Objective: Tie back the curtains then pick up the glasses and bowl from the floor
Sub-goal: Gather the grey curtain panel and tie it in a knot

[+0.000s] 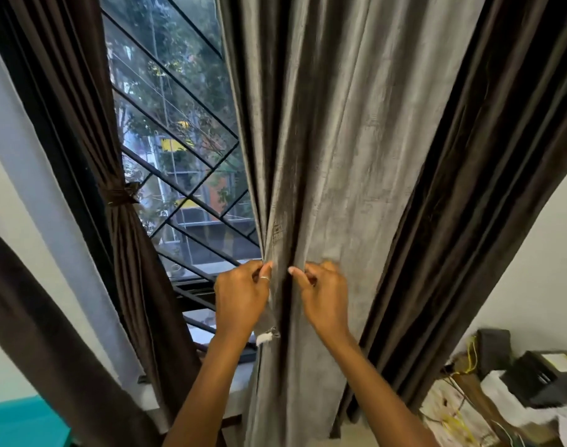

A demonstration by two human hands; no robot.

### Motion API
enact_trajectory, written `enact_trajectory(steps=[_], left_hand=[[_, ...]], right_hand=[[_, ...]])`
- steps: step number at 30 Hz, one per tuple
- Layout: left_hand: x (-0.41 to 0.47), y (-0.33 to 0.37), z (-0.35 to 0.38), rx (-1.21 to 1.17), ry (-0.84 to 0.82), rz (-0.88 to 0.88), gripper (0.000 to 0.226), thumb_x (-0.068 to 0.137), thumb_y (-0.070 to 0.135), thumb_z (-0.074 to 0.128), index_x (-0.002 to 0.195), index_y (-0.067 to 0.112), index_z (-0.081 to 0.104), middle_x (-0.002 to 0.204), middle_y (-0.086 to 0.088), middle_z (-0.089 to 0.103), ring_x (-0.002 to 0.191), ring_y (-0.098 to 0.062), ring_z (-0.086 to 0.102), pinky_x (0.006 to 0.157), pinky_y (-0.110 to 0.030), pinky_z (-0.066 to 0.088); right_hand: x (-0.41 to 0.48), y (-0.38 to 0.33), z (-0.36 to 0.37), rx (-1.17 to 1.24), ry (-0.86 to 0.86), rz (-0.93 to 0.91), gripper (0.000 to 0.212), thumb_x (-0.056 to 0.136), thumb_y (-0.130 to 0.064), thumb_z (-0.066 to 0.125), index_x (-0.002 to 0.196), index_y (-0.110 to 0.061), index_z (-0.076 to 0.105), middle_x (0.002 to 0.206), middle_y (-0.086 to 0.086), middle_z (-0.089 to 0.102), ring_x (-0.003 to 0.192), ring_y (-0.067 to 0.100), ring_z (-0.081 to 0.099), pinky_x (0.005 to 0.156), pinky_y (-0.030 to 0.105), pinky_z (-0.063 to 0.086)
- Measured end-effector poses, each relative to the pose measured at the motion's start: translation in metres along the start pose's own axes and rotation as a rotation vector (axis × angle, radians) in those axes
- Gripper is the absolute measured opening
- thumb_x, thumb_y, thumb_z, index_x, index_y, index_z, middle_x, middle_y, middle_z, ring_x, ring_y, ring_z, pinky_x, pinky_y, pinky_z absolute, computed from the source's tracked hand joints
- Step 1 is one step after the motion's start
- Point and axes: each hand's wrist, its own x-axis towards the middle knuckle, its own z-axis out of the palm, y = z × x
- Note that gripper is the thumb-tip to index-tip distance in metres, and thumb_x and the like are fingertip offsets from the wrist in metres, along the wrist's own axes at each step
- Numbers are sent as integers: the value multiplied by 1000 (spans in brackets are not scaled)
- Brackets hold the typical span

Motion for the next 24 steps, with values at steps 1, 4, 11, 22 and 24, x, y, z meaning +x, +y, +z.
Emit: enact_trajectory(steps=[1,4,11,22,24], left_hand=[[-1,2,0,-5,-5,-7,32,92,29,67,63,18,61,44,11,39,44,-10,47,49,-23,31],[-6,6,-1,-23,-16,-25,30,93,29,66,64,24,60,43,14,40,44,-3,45,50,-15,29],[-8,11,-10,-84,-88,-64,27,94,30,65,70,19,70,49,5,55,50,-8,54,50,-15,37],[16,11,-23,-27,-301,-57,27,87,36,62,68,17,68,58,2,65,58,-9,62,54,-27,49],[20,10,-24,-27,-334,-59,36,80,48,56,68,16,67,59,-2,65,60,-15,63,57,-39,52]], right_hand=[[-4,-6,3,0,-7,-16,40,94,-34,67,61,-24,48,68,-2,48,61,9,48,59,27,41],[-10,-17,10,2,-12,-52,35,96,-29,66,65,-26,49,71,-9,40,59,2,40,56,15,31],[-21,-23,10,5,4,-90,23,95,-21,67,73,-15,61,74,-5,45,61,7,42,54,10,28],[-17,-35,21,140,-22,-32,32,86,-4,65,69,-28,52,65,-10,51,66,10,48,57,15,35],[-15,-41,21,182,-37,-32,31,82,2,64,73,-27,60,66,-17,54,68,8,53,59,11,36]])
